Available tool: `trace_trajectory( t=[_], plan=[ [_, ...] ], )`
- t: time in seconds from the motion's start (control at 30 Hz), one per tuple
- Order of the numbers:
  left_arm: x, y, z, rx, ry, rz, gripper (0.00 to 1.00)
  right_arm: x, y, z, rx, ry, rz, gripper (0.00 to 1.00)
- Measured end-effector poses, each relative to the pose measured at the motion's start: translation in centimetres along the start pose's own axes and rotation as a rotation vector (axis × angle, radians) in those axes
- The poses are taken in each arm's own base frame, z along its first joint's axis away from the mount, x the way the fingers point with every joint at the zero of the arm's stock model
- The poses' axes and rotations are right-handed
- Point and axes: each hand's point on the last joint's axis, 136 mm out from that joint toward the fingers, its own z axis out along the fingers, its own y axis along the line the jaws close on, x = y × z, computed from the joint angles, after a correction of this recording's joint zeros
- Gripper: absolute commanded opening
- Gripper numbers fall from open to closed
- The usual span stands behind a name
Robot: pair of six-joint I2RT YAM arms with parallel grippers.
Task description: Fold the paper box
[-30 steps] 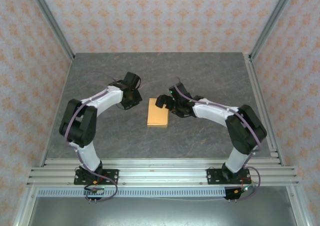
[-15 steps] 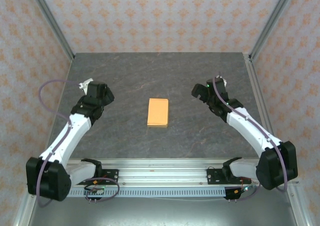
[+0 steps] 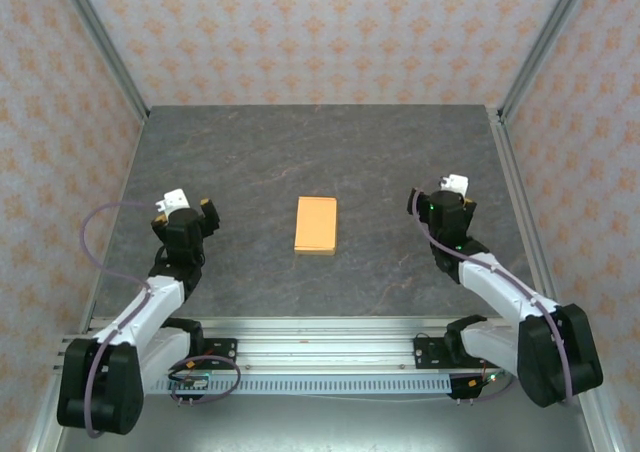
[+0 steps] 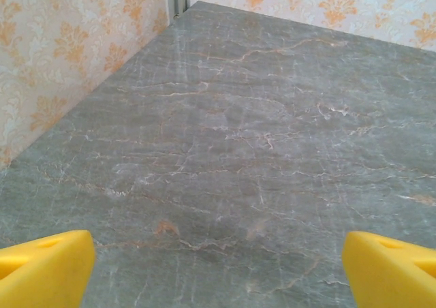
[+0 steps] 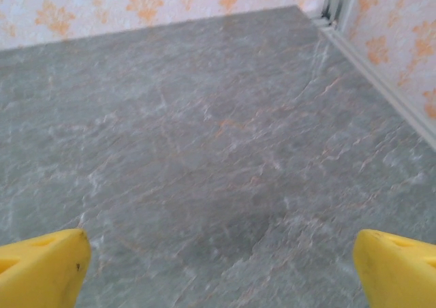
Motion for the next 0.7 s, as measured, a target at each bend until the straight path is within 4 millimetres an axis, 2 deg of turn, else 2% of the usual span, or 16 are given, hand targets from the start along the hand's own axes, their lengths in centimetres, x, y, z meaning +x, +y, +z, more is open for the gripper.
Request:
trace_trajectory(
  t=[0.1,0.2,0.63,0.7],
  plan=[
    [-0.7,-0.4,0.9,0.020,-0.040,0.003,0.94,-0.6,-0.8,0.5,0.013,-0.066,0.021,0.99],
    [-0.9,-0.9,1.7,0.039,-0.073,0.004,0.95,-0.2,-1.3,1.1,0.017,-0.093,0.028,0.99],
    [4.0,-3.4,6.0,0.111,0.050,0.092,0.97,-1.4,-1.2,2.0,-0.045,-0.155,0.045,0.99],
    [4.0,-3.7,6.3,0.114,0.052,0.097,0.98,-1.2,-1.2,1.8,-0.052,-0.158,0.046,0.99]
  ],
)
